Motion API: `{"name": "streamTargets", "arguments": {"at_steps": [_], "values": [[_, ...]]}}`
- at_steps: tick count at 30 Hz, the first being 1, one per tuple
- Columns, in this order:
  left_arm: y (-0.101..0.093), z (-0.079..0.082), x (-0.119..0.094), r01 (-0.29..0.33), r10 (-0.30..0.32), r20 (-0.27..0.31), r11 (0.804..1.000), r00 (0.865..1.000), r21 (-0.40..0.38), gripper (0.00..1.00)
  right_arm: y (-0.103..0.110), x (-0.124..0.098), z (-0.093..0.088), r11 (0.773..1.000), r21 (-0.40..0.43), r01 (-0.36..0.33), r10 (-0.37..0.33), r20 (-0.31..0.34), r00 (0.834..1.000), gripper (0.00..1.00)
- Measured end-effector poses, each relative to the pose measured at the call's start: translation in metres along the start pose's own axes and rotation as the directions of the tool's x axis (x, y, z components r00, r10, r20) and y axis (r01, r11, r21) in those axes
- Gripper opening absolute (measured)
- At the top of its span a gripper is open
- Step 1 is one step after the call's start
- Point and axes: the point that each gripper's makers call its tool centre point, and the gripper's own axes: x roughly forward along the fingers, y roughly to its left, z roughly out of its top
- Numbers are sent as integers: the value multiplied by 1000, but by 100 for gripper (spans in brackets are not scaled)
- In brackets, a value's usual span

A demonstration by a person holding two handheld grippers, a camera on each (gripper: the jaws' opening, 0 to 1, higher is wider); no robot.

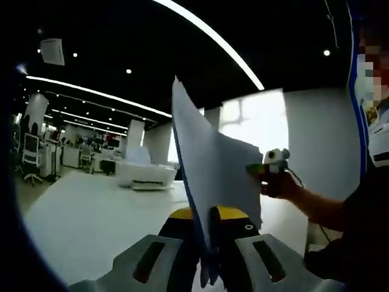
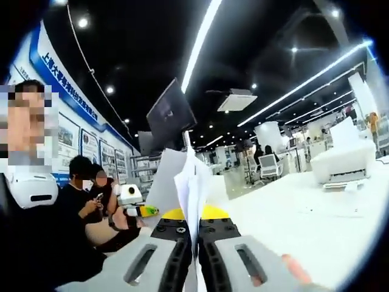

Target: Organize the stack of printing papers by aligning and flattening the scattered papers on the table

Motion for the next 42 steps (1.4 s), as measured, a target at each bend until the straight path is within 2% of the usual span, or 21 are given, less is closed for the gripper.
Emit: {"name": "streamTargets", "arguments": {"at_steps": [6,11,16,18,21,26,31,35,38,42], "values": [[0,-10,5,3,-1,-44,999,999,48,14,2,-3,-1,999,-44,-8,8,-5,1000,0],[0,-22,7,14,-5,-92,995,996,96,18,13,-10,-1,993,-92,-68,67,-5,998,0],[3,-38,9,22,-8,-129,994,992,109,21,2,-21,0,985,-129,-118,116,-19,993,0],[6,-41,8,13,1,-123,993,992,114,21,1,-23,-3,981,-140,-136,132,-34,991,0],[3,-40,8,31,-18,-106,992,994,122,21,-10,-29,-14,975,-160,-155,148,-60,987,0],[4,-33,7,35,-23,-81,989,996,144,22,-2,-34,-20,967,-169,-190,181,-64,981,0],[-2,-21,10,49,-42,-46,987,998,154,22,6,-37,-25,958,-210,-196,185,-70,980,0],[-5,-30,14,62,-52,-72,986,996,156,24,7,-38,-36,963,-207,-171,150,-115,982,1],[-6,-41,17,65,-50,-100,986,994,153,25,3,-37,-40,972,-190,-137,114,-125,986,16],[-14,-45,22,89,-75,-102,987,992,132,25,3,-37,-45,976,-174,-128,103,-149,984,20]]}}
